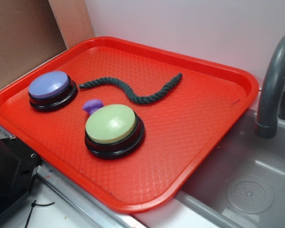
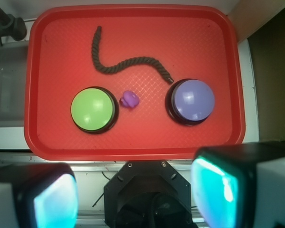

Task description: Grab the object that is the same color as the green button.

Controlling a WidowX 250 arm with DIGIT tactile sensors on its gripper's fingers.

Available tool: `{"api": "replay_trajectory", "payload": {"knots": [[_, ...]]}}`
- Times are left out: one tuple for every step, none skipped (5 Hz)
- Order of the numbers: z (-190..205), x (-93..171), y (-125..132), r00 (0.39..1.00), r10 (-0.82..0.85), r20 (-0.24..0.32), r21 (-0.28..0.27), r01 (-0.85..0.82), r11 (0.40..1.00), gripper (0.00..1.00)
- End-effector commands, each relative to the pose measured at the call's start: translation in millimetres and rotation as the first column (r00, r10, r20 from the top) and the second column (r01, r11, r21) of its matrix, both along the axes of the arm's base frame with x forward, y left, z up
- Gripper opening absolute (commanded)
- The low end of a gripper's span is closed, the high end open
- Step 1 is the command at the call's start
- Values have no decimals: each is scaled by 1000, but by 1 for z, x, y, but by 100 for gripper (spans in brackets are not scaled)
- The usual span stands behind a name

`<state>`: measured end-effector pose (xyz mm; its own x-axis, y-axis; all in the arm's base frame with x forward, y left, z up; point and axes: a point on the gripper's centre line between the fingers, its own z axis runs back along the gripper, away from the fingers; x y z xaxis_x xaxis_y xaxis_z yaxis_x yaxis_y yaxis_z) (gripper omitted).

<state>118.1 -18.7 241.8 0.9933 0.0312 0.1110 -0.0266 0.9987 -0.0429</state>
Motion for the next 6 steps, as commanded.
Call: {"api": "replay_trajectory", "payload": {"knots": [[-31,32,31,998,-57,10,28,57,998,100],[-47,47,49,996,-83,13,77,81,994,100],[-72,67,66,984,-176,14,96,174,980,100],[-97,85,75,979,-201,24,108,197,974,100],[-125,100,79,968,-246,50,42,244,969,100],[-158,115,75,963,-270,14,25,270,963,100]]}}
